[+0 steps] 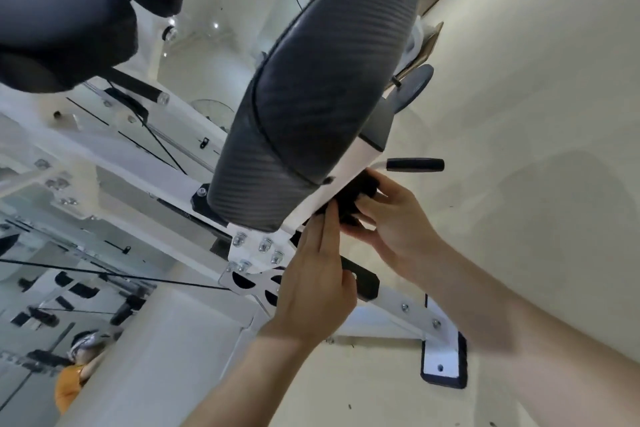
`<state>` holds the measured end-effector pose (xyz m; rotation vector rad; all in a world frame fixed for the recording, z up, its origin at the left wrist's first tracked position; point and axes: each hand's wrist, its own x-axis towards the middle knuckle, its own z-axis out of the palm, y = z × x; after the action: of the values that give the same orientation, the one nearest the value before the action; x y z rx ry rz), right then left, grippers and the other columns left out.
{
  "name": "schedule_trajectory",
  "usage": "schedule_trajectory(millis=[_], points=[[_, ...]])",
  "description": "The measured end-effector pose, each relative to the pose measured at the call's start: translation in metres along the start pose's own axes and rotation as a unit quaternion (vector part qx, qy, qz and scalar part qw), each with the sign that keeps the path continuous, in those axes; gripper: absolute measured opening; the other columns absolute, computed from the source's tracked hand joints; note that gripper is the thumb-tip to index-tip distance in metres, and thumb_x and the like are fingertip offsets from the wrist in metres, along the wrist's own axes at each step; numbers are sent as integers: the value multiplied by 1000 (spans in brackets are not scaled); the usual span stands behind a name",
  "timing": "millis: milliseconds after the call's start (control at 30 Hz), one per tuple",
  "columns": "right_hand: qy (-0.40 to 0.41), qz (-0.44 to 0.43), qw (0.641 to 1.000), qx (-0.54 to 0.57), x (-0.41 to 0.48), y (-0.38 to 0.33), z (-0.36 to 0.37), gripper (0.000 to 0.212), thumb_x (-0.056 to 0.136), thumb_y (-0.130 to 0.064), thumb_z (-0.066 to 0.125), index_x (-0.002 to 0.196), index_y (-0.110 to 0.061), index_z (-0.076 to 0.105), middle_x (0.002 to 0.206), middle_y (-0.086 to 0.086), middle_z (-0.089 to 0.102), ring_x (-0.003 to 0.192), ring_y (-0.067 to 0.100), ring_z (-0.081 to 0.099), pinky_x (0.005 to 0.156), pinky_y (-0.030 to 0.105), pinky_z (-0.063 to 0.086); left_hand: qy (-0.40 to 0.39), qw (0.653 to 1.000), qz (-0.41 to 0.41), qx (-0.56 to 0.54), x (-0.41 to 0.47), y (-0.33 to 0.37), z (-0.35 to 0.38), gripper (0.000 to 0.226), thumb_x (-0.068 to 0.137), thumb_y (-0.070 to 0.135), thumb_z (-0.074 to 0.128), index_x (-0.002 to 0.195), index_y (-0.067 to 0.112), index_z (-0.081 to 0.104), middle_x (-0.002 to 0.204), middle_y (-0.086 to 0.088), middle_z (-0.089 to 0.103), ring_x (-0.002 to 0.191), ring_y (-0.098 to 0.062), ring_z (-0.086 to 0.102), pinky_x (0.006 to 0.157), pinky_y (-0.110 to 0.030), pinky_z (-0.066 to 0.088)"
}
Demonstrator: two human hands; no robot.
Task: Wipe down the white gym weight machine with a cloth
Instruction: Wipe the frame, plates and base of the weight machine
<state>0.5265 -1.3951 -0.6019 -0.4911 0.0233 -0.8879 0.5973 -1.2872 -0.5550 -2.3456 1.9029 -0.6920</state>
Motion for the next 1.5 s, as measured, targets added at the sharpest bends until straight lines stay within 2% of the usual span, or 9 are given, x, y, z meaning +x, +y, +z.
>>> schedule_trajectory(millis=[200, 434, 567, 767, 968, 1134, 1268, 1401, 1501], points=[[64, -124, 990, 22, -7, -27, -21, 33, 87, 7, 61, 114, -7, 47, 88, 9, 74, 83, 30, 72, 71, 38, 59, 57, 992, 114, 1, 17, 19, -6, 75, 70, 9, 32, 145, 4, 34, 127, -10, 52, 115, -26, 53, 88, -27, 48], [42, -28, 994, -96, -3, -3, 0, 20, 92, 3, 59, 112, 2, 59, 104, 20, 72, 97, 32, 70, 78, 37, 60, 24, 998, 52, -12, 2, -16, -4, 82, 61, -4, 64, 140, 0, 43, 120, -20, 55, 93, -39, 62, 50, -35, 53], [19, -105, 994, -23, -9, -37, -23, 19, 89, 2, 59, 100, -9, 72, 100, 12, 71, 94, 26, 68, 86, 34, 55, 83, 983, 154, -62, 21, 6, 7, 76, 68, 9, 40, 144, 1, 32, 131, -19, 49, 108, -34, 60, 65, -33, 56], [-36, 12, 991, -127, -21, -49, -23, 49, 89, 12, 55, 125, -20, 59, 125, 2, 65, 116, 26, 62, 84, 47, 55, 42, 980, 99, -165, 14, 10, 9, 94, 50, -10, 70, 137, 1, 36, 114, -23, 62, 84, -39, 66, 56, -40, 56], [49, -23, 978, -203, 19, -53, -32, 24, 91, 2, 60, 114, -4, 56, 88, 4, 72, 79, 18, 71, 67, 29, 56, 57, 983, 89, -151, 24, 26, 16, 91, 53, -9, 66, 138, 1, 35, 120, -20, 57, 98, -36, 60, 71, -39, 55], [40, -71, 982, -168, 23, -75, -45, 20, 85, 3, 65, 99, -10, 68, 89, 4, 74, 77, 21, 69, 78, 37, 59, 17, 993, 29, -115, 29, 56, 5, 94, 61, 4, 64, 147, 12, 27, 138, -10, 50, 102, -25, 62, 60, -28, 51], [10, -76, 994, -75, 20, -70, -46, 25, 88, 5, 63, 106, -11, 68, 99, 9, 73, 89, 25, 70, 88, 50, 55, 3, 995, -57, -78, 30, 85, -10, 97, 66, 10, 50, 154, 20, 10, 150, 15, 23, 134, -15, 40, 88, -32, 53], [-24, -89, 996, 0, 18, -72, -50, 38, 93, 9, 53, 114, -19, 69, 97, 4, 75, 91, 18, 71, 87, 34, 57, -108, 983, -52, 135, 44, 128, -34, 101, 51, 16, 75, 144, -1, 39, 141, -14, 51, 125, -27, 55, 82, -30, 55], [-73, -113, 990, 41, 28, -77, -54, 42, 95, 9, 48, 116, -20, 68, 113, -2, 72, 106, 12, 67, 86, 19, 52, -160, 956, -37, 245, 67, 147, -54, 86, 62, 20, 61, 142, -3, 41, 131, -14, 57, 121, -27, 57, 77, -28, 55]])
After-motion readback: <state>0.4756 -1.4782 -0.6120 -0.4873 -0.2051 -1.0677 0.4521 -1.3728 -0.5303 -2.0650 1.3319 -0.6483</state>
